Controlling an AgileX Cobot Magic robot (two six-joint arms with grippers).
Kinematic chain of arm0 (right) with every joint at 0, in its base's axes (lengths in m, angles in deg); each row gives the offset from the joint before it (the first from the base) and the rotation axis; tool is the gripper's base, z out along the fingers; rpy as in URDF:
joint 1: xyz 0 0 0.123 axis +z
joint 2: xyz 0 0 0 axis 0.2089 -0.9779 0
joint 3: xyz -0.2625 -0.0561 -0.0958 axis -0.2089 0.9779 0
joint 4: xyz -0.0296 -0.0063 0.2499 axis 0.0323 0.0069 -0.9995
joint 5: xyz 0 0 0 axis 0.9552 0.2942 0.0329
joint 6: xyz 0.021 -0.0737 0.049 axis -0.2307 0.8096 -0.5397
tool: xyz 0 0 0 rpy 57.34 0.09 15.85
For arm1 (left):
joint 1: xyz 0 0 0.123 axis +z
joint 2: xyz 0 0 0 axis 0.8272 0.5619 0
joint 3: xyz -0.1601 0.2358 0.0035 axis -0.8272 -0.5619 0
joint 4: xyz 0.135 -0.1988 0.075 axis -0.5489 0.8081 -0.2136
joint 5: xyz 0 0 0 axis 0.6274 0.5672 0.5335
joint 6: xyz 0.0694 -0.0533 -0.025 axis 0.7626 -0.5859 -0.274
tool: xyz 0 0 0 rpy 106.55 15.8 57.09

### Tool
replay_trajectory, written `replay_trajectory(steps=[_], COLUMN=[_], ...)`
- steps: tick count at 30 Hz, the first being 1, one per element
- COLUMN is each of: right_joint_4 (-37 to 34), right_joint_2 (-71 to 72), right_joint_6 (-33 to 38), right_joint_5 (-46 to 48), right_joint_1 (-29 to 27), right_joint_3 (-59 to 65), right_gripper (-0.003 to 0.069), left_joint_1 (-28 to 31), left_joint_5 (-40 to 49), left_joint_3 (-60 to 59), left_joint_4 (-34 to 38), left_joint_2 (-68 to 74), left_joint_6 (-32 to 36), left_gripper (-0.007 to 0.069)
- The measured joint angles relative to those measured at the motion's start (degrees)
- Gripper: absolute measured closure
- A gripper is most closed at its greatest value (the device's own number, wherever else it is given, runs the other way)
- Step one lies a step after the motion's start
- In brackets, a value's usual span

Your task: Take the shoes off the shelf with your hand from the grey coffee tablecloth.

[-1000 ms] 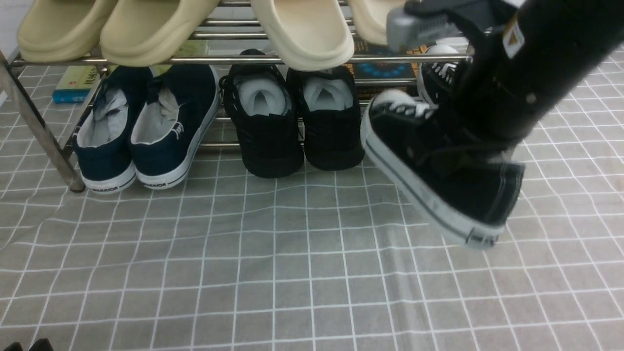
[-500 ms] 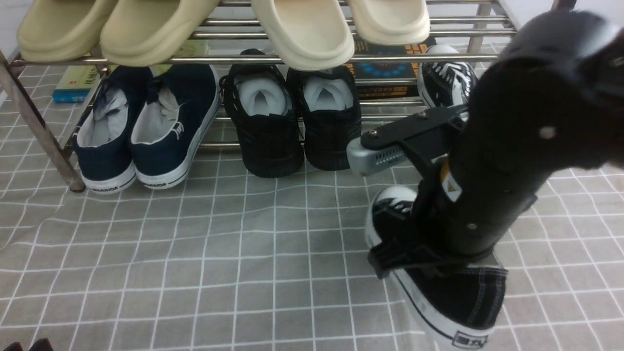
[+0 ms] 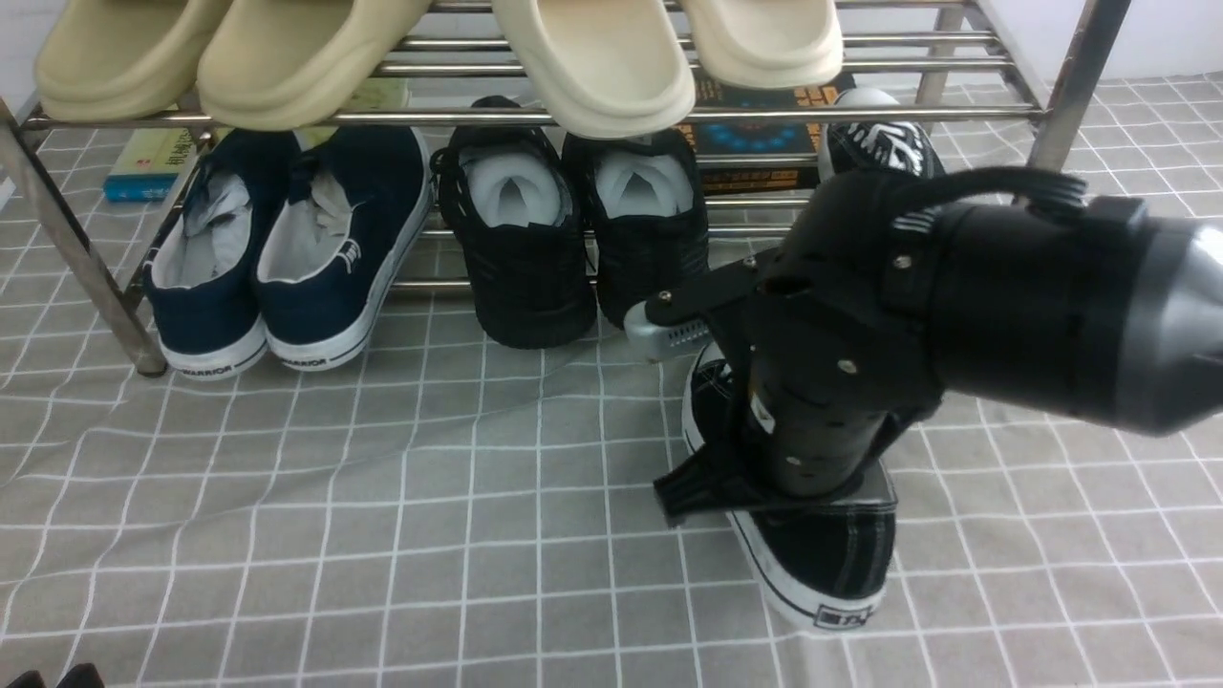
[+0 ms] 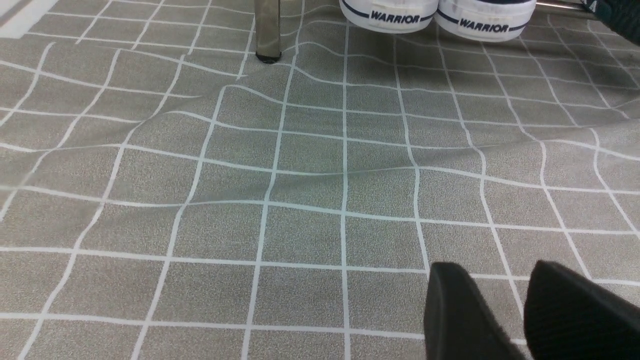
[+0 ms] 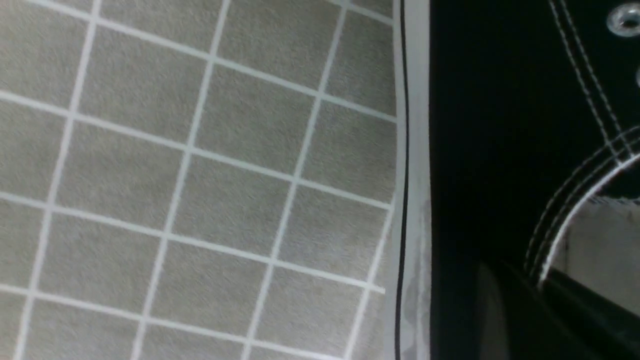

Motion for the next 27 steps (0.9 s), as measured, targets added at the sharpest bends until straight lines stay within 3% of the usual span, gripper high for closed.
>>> replay_trajectory(steps=[6,8,12,15,20,27], right_joint_4=[-4.1,-5.9,-6.4,-6.1,-5.0,-4.3], right_joint_2=[-0.3,-0.3,-0.3,-0.3,-0.7,-5.9], right_joint_6=[-0.1,1.9,8.4,12.7,17.2,24.7], right_joint_5=[-1.6,2.1,9.9,11.1,11.8,4.9], right_joint_1=[0.0,0.0,-0.9,-3.2,-13.6,-22.8], right_joint_3=[-1.1,-3.9,-11.8,-16.3,-19.9,-20.0], right_gripper=[0.0487,0.0396,0.0299,0.0277,0.0274,0.0274], left_joint_1=[0.0,0.0,0.0,0.0,0.0,0.0], left_joint_5=[0.0,0.0,0.0,0.0,0.0,0.0], left_joint_3=[0.0,0.0,0.0,0.0,0.0,0.0], left_joint_4=[0.0,0.0,0.0,0.0,0.0,0.0], left_joint_2=[0.0,0.0,0.0,0.0,0.0,0.0], left_joint_6=[0.0,0.0,0.0,0.0,0.0,0.0], left_gripper=[0.0385,0.0385,0.0385,0.0385,0.0385,0.0385])
